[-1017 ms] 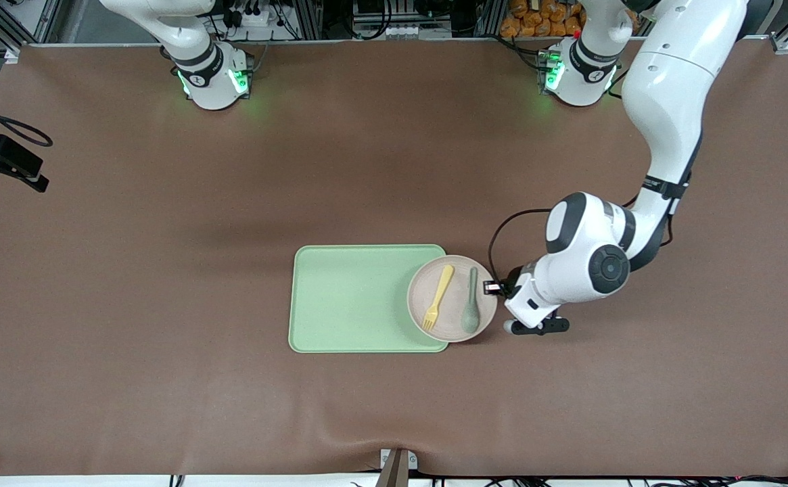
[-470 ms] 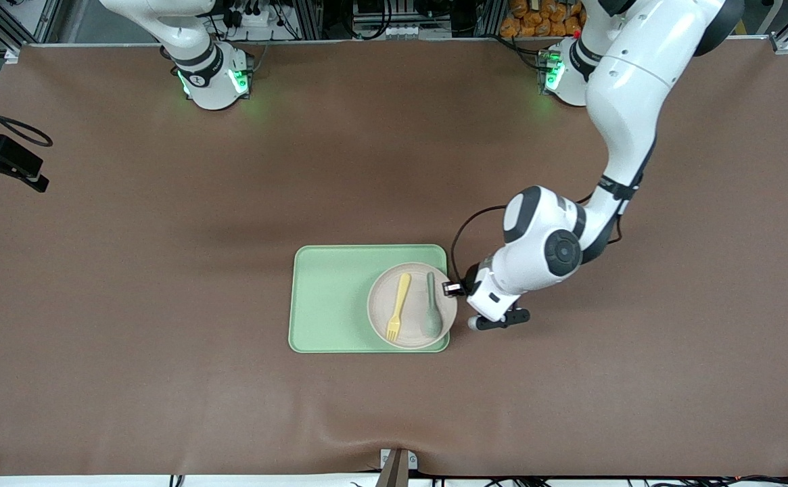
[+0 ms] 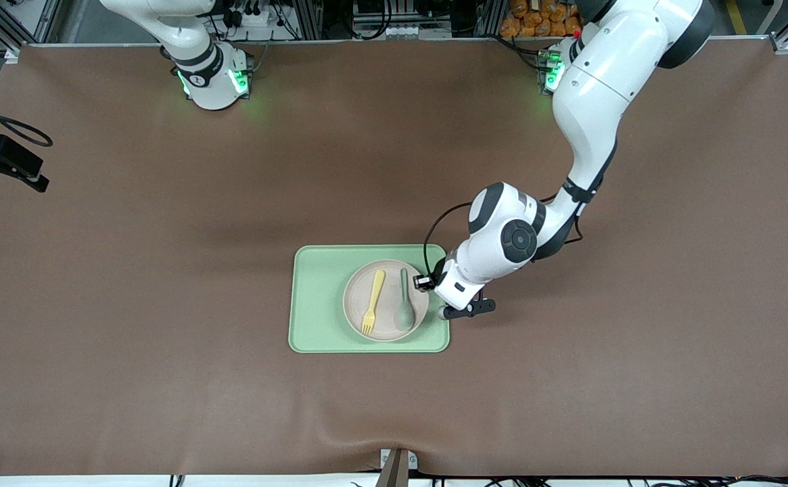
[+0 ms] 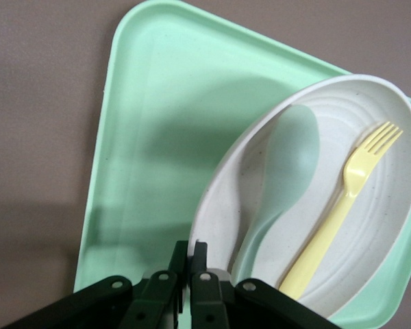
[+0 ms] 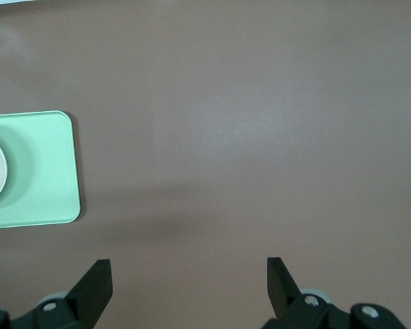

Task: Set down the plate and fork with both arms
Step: 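Open the left gripper and release the plate on the tray, then raise the left gripper away while the right gripper reaches toward the tray, then lower the right gripper over the yellow fork on the plate, then close the right gripper on the yellow fork and lift it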

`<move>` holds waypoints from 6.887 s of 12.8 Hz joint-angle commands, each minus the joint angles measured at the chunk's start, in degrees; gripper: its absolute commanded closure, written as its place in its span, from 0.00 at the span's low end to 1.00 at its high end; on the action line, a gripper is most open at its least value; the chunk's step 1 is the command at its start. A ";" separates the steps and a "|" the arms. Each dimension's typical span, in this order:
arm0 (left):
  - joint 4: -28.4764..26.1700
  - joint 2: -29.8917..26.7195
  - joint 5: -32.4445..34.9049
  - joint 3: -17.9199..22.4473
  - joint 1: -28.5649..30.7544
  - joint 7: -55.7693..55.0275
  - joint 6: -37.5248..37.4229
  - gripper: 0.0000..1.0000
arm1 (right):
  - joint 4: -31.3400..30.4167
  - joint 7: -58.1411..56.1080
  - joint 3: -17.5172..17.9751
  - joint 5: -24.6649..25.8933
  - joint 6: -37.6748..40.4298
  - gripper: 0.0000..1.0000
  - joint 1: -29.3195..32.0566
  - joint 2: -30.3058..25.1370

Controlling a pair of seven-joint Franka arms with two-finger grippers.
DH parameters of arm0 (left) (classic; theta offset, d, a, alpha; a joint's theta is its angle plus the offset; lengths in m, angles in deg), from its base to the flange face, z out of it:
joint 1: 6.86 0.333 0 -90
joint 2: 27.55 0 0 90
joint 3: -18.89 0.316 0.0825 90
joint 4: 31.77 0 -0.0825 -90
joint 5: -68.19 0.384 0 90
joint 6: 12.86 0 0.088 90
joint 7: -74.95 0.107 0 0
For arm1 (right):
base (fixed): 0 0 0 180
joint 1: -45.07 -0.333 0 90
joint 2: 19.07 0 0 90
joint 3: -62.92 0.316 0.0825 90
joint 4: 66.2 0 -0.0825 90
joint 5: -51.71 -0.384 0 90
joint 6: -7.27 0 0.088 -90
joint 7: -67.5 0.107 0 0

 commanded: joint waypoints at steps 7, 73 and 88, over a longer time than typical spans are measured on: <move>0.93 1.03 -0.69 1.98 -2.12 -1.01 1.36 1.00 | 0.28 -0.67 0.79 -0.40 0.47 0.00 0.77 0.22; 0.58 -47.56 16.09 11.36 16.17 28.16 -62.01 0.00 | 19.88 17.44 2.72 1.71 -41.45 0.40 -34.65 56.73; 2.95 -47.22 15.13 11.91 16.33 29.84 -62.01 0.00 | 19.44 18.76 2.72 3.90 -42.07 0.67 -35.70 58.05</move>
